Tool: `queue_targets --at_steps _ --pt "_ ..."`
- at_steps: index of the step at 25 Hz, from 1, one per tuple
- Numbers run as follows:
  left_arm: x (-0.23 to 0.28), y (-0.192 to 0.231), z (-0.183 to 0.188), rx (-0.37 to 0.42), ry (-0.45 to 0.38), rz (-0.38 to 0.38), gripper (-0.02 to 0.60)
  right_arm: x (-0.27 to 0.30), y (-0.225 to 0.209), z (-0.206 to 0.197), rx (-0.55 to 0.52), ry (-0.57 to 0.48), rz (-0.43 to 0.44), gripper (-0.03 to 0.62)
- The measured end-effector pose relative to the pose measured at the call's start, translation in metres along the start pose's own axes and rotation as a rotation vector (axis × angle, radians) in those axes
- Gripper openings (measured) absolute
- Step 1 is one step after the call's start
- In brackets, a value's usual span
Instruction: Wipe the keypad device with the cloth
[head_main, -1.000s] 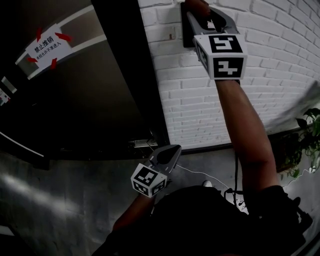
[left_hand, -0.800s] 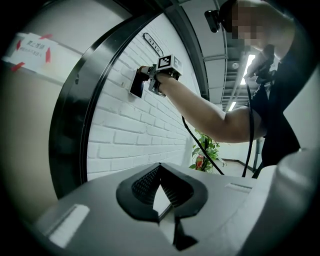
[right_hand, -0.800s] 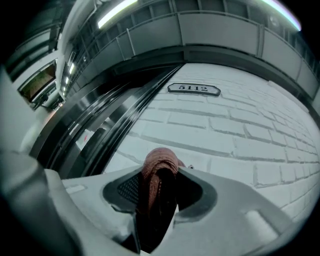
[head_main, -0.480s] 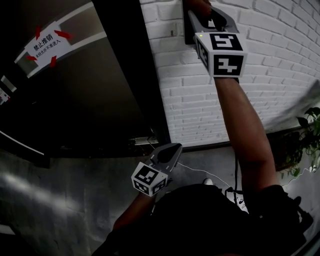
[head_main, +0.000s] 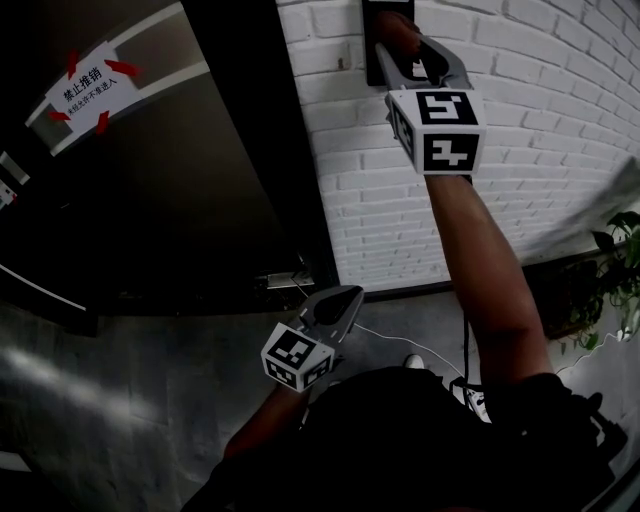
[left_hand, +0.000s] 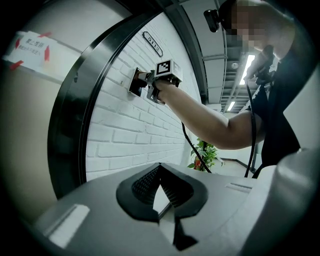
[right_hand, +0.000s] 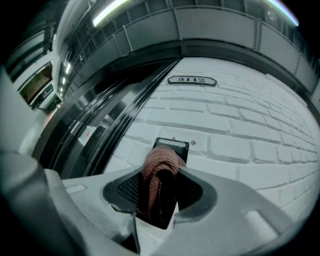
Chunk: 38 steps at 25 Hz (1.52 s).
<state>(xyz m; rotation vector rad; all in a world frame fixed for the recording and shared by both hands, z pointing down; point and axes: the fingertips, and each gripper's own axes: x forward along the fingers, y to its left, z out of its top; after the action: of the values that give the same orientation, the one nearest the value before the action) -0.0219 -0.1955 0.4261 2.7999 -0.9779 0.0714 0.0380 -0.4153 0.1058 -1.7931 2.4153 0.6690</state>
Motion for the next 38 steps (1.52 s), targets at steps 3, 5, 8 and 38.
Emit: queue_targets --at_steps 3,5,8,38 --pt "0.001 -0.004 0.001 -0.014 0.005 -0.01 0.016 -0.003 0.002 -0.01 0.004 0.015 0.004 0.141" --pt "0.001 -0.005 0.001 -0.016 0.007 -0.012 0.016 -0.005 0.004 -0.016 0.008 0.025 0.007 0.141" --pt "0.0 -0.002 0.0 -0.004 0.003 -0.003 0.017 -0.008 0.007 -0.025 0.013 0.04 0.012 0.141" --pt "-0.006 -0.004 -0.003 -0.022 0.014 -0.021 0.016 -0.032 0.035 -0.103 0.034 0.189 0.042 0.141"
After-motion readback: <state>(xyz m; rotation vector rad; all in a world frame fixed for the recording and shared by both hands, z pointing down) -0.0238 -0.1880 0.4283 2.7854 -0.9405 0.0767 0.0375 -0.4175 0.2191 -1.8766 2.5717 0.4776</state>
